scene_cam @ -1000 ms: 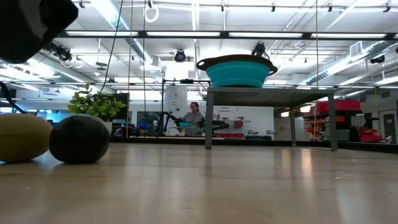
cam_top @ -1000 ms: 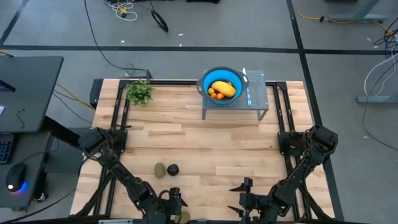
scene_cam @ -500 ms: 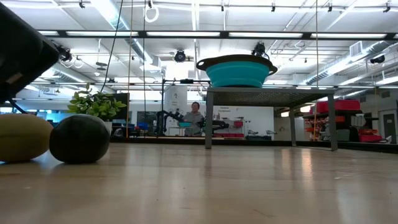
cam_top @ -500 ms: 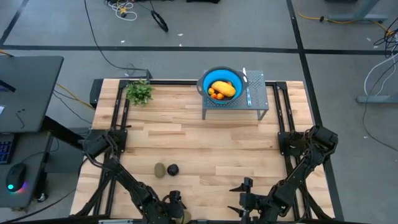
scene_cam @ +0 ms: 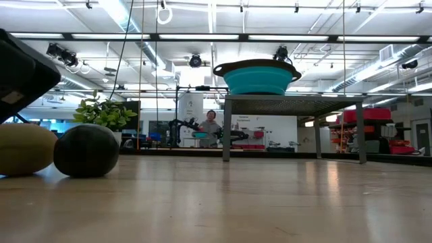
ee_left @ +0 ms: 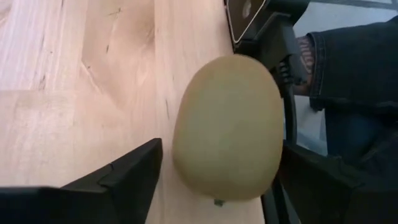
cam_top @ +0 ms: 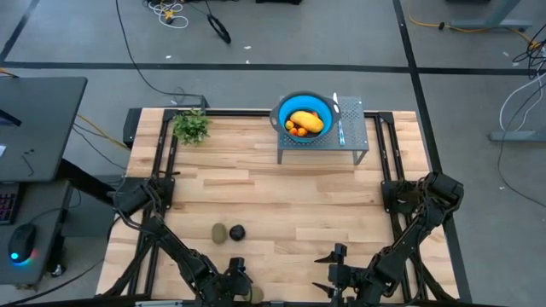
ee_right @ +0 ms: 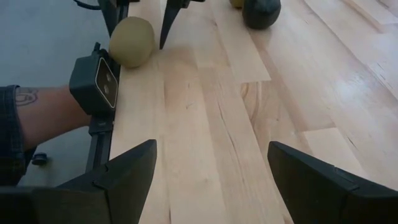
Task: Pick & Place Fruit
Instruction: Put the brown kiwi into the blue strainer bowl
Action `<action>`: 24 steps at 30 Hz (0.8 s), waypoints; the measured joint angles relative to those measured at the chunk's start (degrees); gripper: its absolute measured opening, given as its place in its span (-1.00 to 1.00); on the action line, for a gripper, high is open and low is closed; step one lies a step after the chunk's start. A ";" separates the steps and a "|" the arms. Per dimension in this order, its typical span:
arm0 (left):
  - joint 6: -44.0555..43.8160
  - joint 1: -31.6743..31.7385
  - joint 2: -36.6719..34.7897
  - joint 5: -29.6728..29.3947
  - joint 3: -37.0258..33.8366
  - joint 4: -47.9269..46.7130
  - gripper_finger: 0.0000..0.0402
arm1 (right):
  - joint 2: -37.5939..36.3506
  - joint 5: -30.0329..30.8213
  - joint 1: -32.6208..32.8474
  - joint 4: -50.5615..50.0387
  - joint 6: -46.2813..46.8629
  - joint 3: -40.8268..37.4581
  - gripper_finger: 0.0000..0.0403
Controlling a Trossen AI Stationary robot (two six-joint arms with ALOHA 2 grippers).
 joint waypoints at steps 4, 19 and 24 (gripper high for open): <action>0.07 0.04 0.00 -0.55 0.00 -0.28 0.38 | 0.00 0.00 0.00 0.00 0.00 0.00 0.58; 3.31 0.26 -0.07 -1.14 0.00 5.21 0.40 | 0.00 0.00 0.00 0.00 0.00 0.00 0.58; 3.23 0.35 -0.07 -2.90 0.00 5.23 0.48 | 0.00 0.00 0.01 0.00 0.00 0.00 0.58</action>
